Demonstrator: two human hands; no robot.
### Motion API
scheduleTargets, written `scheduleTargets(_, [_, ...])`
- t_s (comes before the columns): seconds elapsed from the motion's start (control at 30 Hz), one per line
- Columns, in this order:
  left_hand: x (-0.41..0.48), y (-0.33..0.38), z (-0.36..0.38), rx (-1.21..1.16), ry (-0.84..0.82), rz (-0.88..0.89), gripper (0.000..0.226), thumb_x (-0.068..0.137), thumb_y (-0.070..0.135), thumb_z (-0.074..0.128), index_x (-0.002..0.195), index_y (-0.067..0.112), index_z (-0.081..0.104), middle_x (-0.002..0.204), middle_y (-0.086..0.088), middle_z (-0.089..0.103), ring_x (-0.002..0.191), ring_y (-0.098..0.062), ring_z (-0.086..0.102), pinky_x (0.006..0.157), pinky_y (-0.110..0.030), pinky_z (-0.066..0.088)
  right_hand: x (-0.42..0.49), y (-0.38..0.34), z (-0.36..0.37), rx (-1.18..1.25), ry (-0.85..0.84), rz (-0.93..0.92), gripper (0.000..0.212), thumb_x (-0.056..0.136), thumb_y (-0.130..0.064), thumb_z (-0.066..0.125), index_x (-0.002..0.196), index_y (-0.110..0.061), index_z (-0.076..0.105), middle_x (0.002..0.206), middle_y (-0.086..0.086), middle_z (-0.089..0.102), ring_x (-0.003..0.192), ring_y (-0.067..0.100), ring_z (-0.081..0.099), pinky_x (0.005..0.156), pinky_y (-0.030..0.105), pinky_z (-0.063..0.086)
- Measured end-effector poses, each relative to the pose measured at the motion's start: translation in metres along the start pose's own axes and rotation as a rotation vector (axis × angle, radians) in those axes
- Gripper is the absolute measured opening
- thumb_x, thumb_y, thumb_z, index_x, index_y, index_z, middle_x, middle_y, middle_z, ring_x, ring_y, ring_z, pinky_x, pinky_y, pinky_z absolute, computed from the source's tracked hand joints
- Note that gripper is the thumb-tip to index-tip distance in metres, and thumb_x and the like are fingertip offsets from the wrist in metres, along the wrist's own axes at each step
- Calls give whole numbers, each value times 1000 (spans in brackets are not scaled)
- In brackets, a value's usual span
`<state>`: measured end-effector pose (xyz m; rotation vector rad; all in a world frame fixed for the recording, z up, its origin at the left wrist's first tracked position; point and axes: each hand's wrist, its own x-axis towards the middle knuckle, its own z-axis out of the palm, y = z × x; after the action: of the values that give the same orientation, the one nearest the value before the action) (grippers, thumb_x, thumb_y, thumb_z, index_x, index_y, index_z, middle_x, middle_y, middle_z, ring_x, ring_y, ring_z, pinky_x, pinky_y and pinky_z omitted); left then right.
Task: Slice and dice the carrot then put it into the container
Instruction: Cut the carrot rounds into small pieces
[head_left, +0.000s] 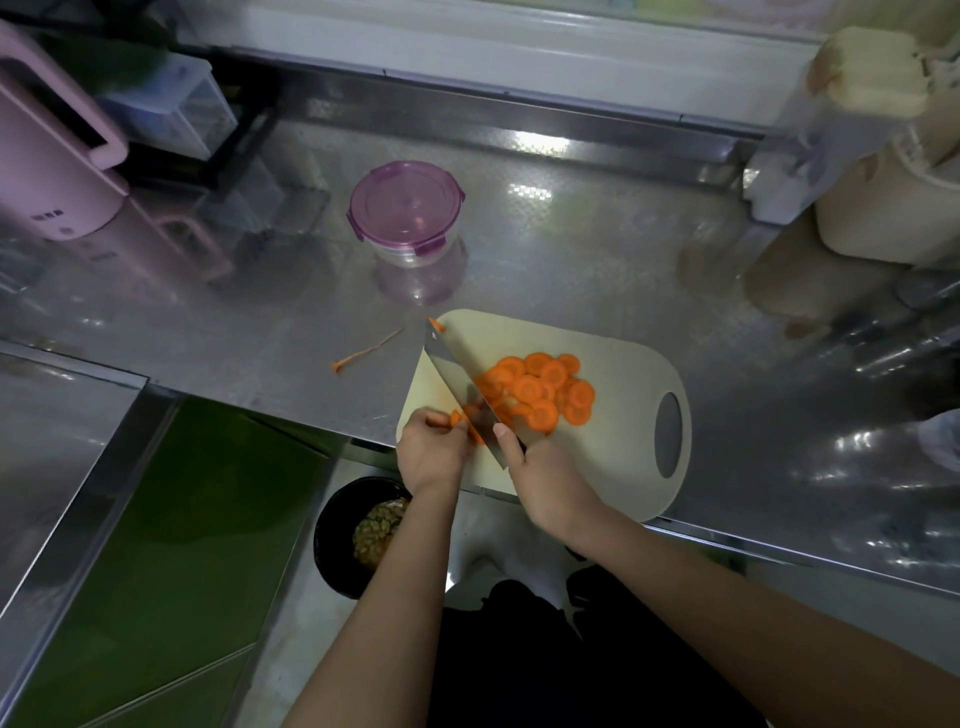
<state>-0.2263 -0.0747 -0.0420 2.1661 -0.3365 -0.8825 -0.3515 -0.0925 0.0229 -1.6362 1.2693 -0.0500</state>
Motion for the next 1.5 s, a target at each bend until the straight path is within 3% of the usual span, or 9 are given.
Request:
scheduleTargets(0.17, [-1, 1, -1, 10, 10, -12, 19, 77, 25, 69, 70, 20, 53, 70, -2, 69, 73, -24, 67, 72, -43, 56, 2, -3, 0, -4, 1, 20, 54, 100, -45, 33, 128, -4, 51, 74, -20, 37, 64, -6, 37, 56, 5, 33])
scheduleTargets(0.3, [-1, 1, 0, 2, -3, -19, 17, 77, 25, 68, 71, 20, 53, 72, -2, 69, 74, -24, 67, 73, -43, 56, 1, -15, -2, -22, 13, 162, 53, 101, -18, 38, 149, -6, 19, 96, 4, 49, 84, 20, 51, 58, 26, 34])
scheduleTargets(0.43, [0, 2, 0, 9, -3, -33, 18, 77, 23, 69, 70, 20, 52, 72, -2, 69, 74, -24, 67, 74, -42, 56, 10, -8, -1, -276, -69, 94, 68, 96, -2, 37, 152, -13, -1, 118, 19, 46, 85, 27, 48, 53, 30, 29])
scheduleTargets(0.73, [1, 3, -1, 39, 1, -22, 20, 78, 21, 70, 68, 21, 52, 74, -2, 68, 78, -26, 66, 75, -40, 55, 13, -10, 11, -69, -38, 234, 52, 101, -15, 32, 151, -11, 15, 96, 19, 46, 65, 21, 42, 54, 30, 36])
scheduleTargets(0.9, [3, 2, -2, 22, -21, -44, 14, 76, 22, 70, 71, 20, 56, 73, -1, 69, 77, -26, 67, 75, -42, 56, 9, -7, 10, 0, -32, 83, 49, 100, -41, 35, 124, -3, 54, 108, 9, 62, 100, 26, 59, 91, 39, 47])
scheduleTargets(1.13, [-5, 11, -6, 33, -6, -44, 9, 75, 15, 64, 74, 19, 57, 79, -3, 67, 83, -27, 65, 78, -36, 54, 18, -18, 11, 37, -23, 200, 44, 102, -23, 36, 144, -12, 35, 95, 10, 54, 90, 24, 55, 73, 29, 41])
scheduleTargets(1.23, [-2, 6, -4, 2, -29, -48, 14, 72, 24, 69, 70, 20, 55, 73, -3, 69, 76, -28, 67, 75, -43, 56, 23, -15, -5, 28, -48, 121, 42, 100, -41, 39, 98, -7, 64, 84, 2, 56, 76, 16, 52, 70, 20, 41])
scheduleTargets(1.3, [-2, 4, -3, 19, -25, -45, 16, 75, 26, 70, 70, 20, 55, 73, -2, 69, 76, -27, 68, 74, -43, 56, 28, -13, -13, -60, -25, 101, 54, 99, -47, 37, 59, -12, 47, 60, 2, 47, 55, 14, 43, 51, 20, 32])
scheduleTargets(1.5, [-8, 13, -6, 66, -5, -14, 21, 79, 26, 70, 70, 21, 52, 71, 0, 68, 78, -24, 67, 78, -39, 54, 23, -11, -15, -66, 43, 37, 60, 98, -47, 36, 50, -12, 37, 52, 7, 42, 51, 18, 42, 54, 31, 33])
